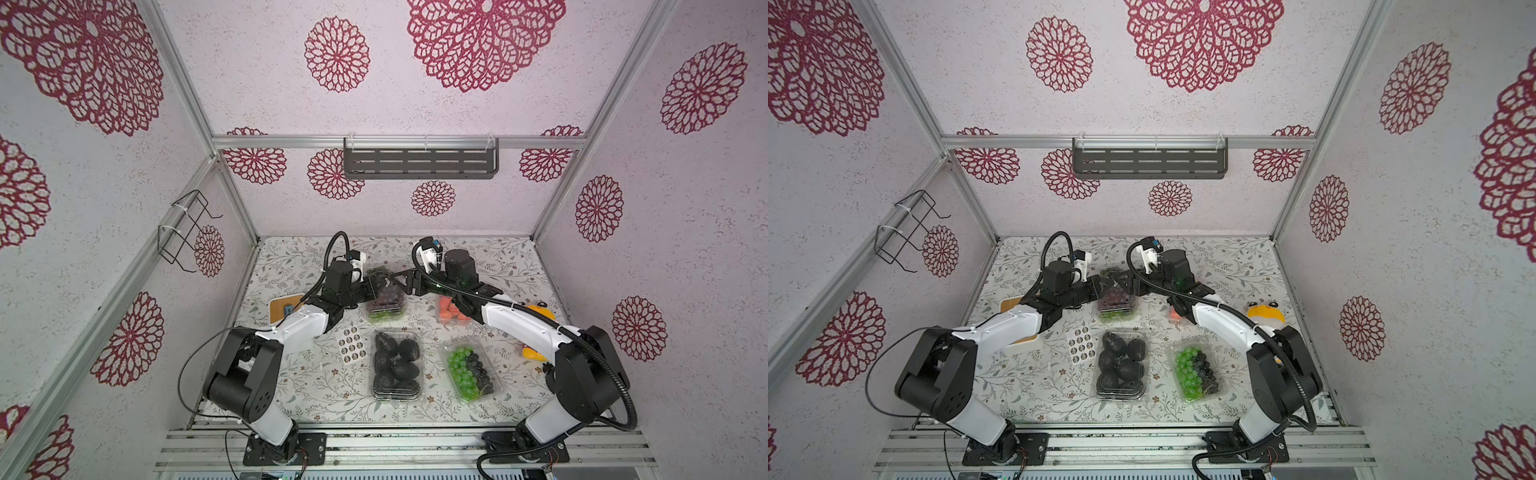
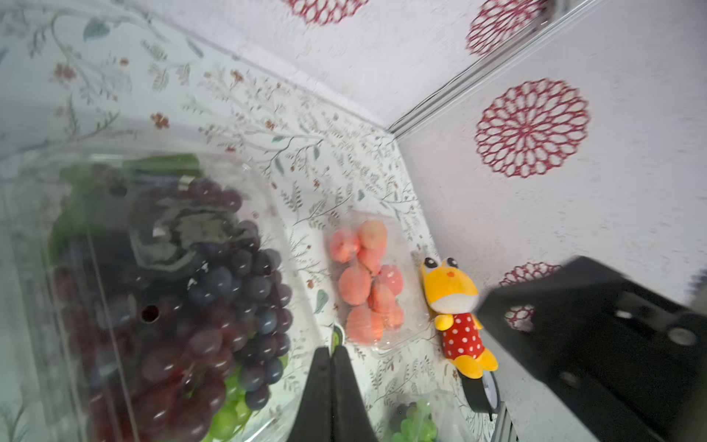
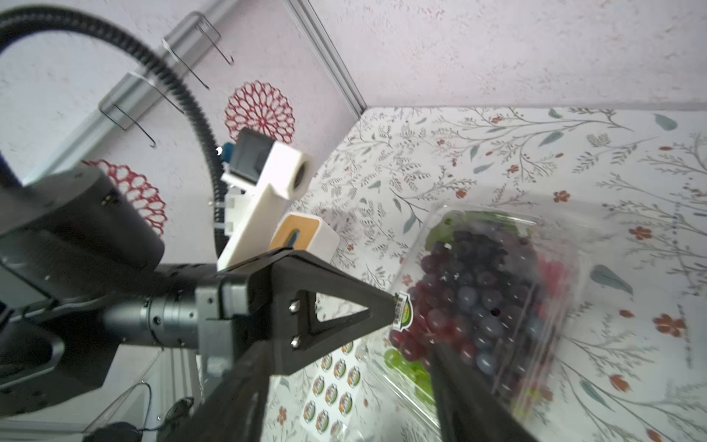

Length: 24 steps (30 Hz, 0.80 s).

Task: Label fruit boxes
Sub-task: Stick the label on the fruit box.

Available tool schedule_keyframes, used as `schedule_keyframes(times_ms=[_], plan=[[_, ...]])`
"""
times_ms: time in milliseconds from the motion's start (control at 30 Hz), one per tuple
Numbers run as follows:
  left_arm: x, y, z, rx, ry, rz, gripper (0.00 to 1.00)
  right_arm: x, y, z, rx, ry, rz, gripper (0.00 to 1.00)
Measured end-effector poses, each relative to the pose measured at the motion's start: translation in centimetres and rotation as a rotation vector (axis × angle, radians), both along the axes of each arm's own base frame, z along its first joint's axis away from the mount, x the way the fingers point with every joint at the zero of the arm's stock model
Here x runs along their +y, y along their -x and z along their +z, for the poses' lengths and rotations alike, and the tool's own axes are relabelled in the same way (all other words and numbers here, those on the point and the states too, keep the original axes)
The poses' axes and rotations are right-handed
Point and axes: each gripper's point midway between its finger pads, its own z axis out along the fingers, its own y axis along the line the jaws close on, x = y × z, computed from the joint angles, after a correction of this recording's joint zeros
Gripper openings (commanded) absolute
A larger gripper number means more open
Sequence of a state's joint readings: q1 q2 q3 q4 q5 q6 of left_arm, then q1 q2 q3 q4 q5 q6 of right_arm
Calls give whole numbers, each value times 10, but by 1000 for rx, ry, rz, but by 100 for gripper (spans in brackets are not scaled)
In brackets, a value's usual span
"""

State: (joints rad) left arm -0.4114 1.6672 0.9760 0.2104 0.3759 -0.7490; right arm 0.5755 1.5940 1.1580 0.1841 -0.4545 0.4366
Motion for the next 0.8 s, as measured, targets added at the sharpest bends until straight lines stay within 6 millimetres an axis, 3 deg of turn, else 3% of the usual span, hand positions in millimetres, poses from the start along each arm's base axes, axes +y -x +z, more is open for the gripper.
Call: schedule_keyframes(times_ms=[33, 200, 533, 800], plan=[[0, -3, -8, 21, -13, 6, 0, -1, -1, -1, -1, 22, -4, 36], [2, -10, -30, 94, -63, 27, 0, 1, -12, -3, -4, 79, -10, 23], [1, -24, -48, 155, -158, 39, 0, 4, -19, -55, 123, 174, 4, 24], [-2, -30, -61, 198, -248, 38, 0, 7, -19, -48, 116, 174, 23, 22]])
